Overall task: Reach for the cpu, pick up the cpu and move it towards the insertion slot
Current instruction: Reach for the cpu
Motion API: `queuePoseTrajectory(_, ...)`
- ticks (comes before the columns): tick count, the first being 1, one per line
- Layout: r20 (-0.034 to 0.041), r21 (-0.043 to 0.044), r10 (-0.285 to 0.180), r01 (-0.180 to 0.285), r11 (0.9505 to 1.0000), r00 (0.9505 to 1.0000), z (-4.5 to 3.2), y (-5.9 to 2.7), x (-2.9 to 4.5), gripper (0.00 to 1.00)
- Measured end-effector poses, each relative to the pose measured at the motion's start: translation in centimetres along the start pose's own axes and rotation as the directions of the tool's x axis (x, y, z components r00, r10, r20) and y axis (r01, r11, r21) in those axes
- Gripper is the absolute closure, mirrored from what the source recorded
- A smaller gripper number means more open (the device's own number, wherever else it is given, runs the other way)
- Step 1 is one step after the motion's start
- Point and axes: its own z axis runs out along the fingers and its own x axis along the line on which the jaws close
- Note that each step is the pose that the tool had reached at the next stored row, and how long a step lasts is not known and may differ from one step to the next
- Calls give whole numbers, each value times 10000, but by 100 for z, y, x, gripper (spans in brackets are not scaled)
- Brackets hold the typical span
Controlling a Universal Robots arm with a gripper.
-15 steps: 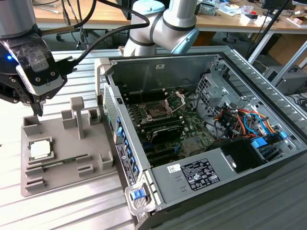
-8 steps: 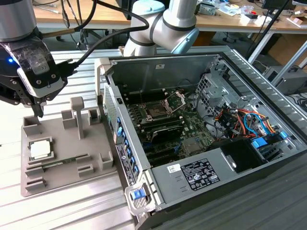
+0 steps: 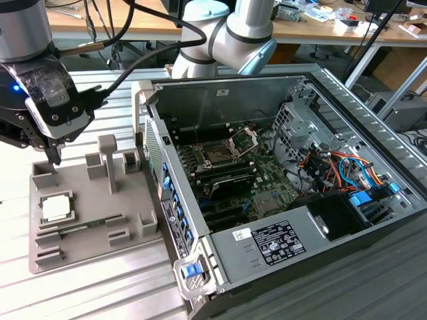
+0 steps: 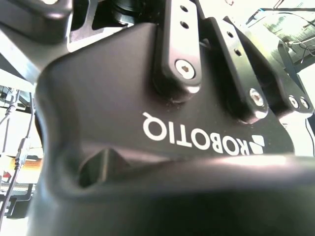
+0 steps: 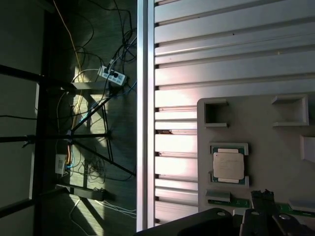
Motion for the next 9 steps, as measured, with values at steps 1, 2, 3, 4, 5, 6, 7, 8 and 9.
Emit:
queuePoseTrajectory(1,0,0,0,0,10000,10000,2,0,0,89)
queuePoseTrajectory(2,0,0,0,0,10000,10000,4,0,0,89)
queuePoseTrajectory(3,0,0,0,0,10000,10000,5,0,0,89)
queuePoseTrajectory(4,0,0,0,0,10000,10000,7,0,0,89)
queuePoseTrajectory(5,-1,0,0,0,10000,10000,8,0,0,89)
queuePoseTrajectory(6,0,0,0,0,10000,10000,11,0,0,89)
queuePoseTrajectory(7,-1,0,0,0,10000,10000,14,-1,0,89)
queuePoseTrajectory(8,-1,0,0,0,10000,10000,18,-1,0,89)
queuePoseTrajectory(9,-1,0,0,0,10000,10000,20,-1,0,89)
